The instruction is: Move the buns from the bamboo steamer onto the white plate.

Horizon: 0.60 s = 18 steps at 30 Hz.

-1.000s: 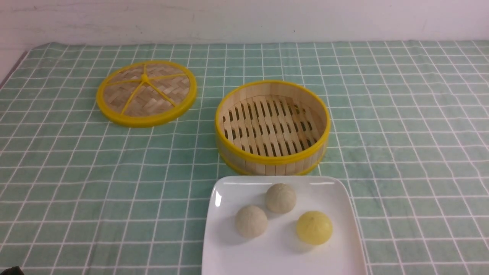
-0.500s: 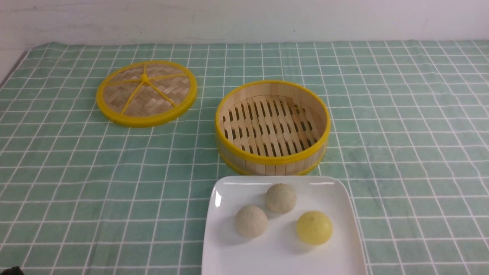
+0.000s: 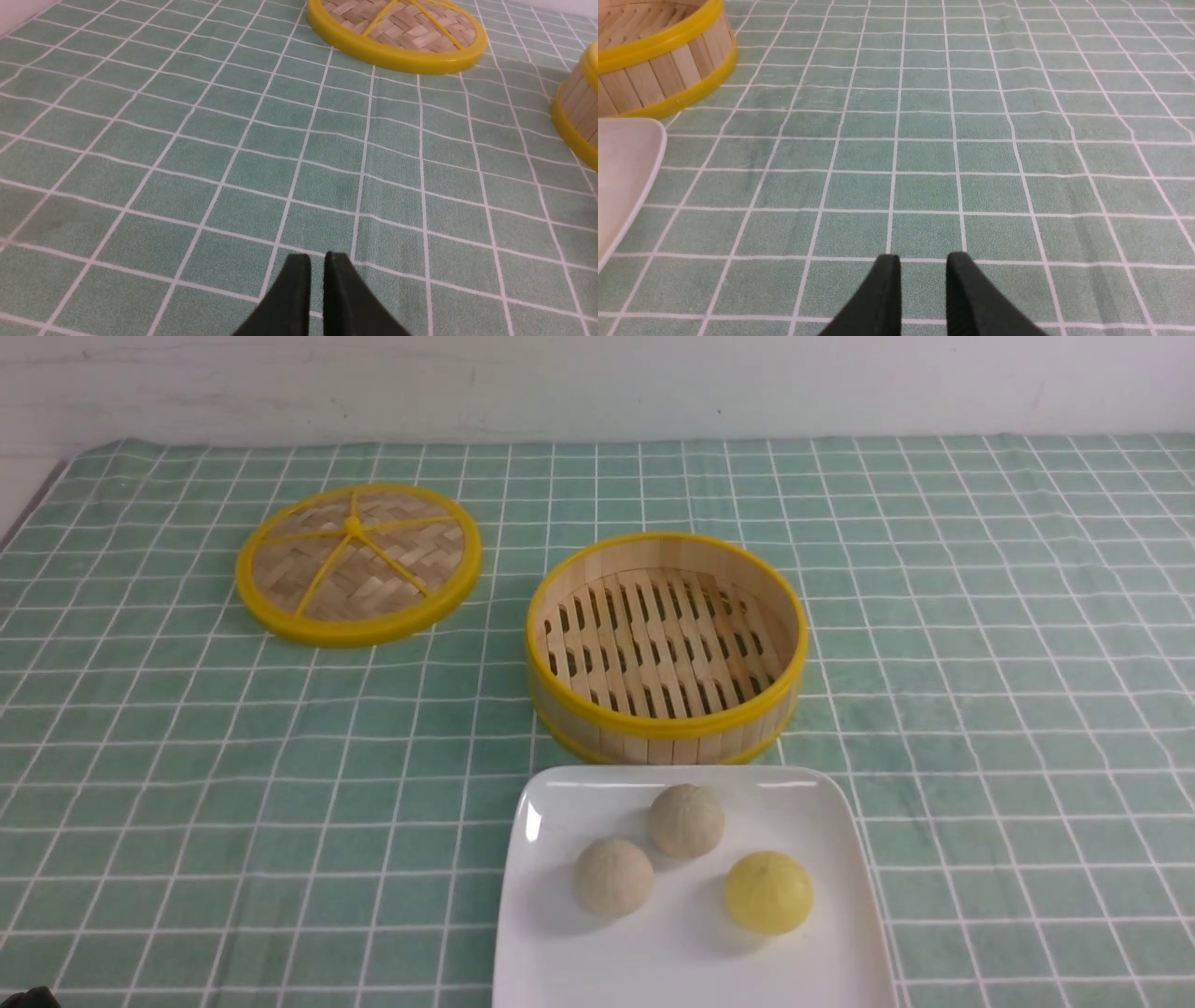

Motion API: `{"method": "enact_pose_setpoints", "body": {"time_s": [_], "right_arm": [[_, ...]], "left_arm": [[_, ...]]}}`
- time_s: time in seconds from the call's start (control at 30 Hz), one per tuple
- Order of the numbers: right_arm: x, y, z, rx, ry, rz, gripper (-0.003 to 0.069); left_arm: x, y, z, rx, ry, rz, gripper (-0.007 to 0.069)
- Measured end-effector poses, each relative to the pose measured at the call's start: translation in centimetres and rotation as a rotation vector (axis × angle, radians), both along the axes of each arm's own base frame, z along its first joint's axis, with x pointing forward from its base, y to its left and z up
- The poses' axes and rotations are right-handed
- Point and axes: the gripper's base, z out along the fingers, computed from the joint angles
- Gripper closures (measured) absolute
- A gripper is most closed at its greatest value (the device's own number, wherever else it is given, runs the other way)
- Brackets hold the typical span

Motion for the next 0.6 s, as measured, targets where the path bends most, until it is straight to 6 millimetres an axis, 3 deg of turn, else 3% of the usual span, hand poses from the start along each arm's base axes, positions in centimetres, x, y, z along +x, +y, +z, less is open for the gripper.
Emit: {"method": "enact_pose_setpoints", "body": {"time_s": [0.6], "right_arm": [[0.00,0.00,0.00,0.000,0.000,0.000,0.0470]], "left_arm": [[0.00,0.00,0.00,0.000,0.000,0.000,0.0538]]}}
